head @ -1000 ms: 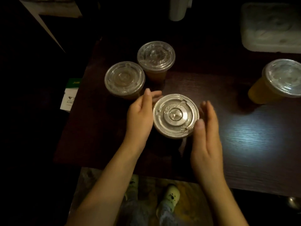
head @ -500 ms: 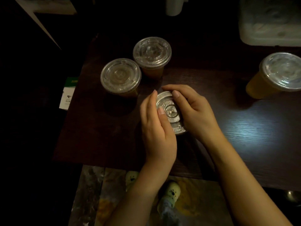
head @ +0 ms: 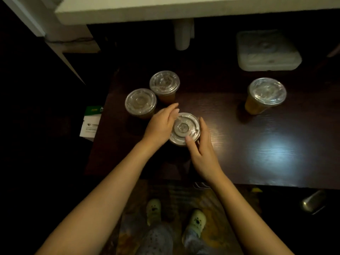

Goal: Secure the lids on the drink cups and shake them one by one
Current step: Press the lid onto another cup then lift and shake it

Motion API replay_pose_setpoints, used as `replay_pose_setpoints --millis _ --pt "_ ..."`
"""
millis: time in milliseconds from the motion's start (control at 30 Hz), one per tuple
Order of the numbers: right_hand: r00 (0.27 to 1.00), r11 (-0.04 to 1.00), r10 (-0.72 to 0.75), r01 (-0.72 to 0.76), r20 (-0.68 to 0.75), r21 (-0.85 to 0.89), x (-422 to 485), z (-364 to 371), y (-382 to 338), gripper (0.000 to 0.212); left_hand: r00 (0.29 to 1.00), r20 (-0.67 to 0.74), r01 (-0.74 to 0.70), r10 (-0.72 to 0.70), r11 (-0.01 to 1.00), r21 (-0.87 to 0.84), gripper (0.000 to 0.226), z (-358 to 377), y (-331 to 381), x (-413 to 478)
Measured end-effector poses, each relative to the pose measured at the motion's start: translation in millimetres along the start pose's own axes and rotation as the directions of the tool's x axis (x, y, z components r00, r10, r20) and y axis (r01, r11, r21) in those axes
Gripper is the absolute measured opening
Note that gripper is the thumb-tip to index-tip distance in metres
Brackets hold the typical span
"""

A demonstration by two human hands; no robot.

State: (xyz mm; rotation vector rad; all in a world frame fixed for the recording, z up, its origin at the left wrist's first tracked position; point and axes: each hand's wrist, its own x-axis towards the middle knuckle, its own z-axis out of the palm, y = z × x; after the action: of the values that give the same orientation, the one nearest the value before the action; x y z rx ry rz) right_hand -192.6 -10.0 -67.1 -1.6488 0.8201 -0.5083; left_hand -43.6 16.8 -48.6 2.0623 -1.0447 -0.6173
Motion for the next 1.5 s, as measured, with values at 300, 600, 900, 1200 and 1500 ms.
replay_pose_setpoints --millis 300,600,900,1200,1500 --pt "0.979 0.997 0.024 -0.038 0.205 0.067 8 -22 27 0.080 0.994 -0.052 -0.070 0.096 0.929 0.363 0.043 23 32 -12" --pt "0.948 0.991 0.003 -0.045 0.318 0.124 38 -22 31 0.077 0.993 -0.111 -0.004 0.050 0.925 0.380 0.054 30 31 -11" --pt "0.960 0.993 -0.018 -0.016 0.278 0.121 38 -20 34 0.075 0.992 -0.107 -0.014 0.060 0.921 0.388 0.053 29 32 -12" --pt "0.991 0.992 -0.029 0.012 0.132 0.124 32 -9 32 0.071 0.997 -0.060 0.009 0.043 0.734 0.679 0.063 33 41 -14" --pt "0.996 0.997 0.021 -0.027 0.087 0.066 31 0 38 0.064 0.970 0.095 -0.243 0.225 0.847 0.472 0.038 13 25 4"
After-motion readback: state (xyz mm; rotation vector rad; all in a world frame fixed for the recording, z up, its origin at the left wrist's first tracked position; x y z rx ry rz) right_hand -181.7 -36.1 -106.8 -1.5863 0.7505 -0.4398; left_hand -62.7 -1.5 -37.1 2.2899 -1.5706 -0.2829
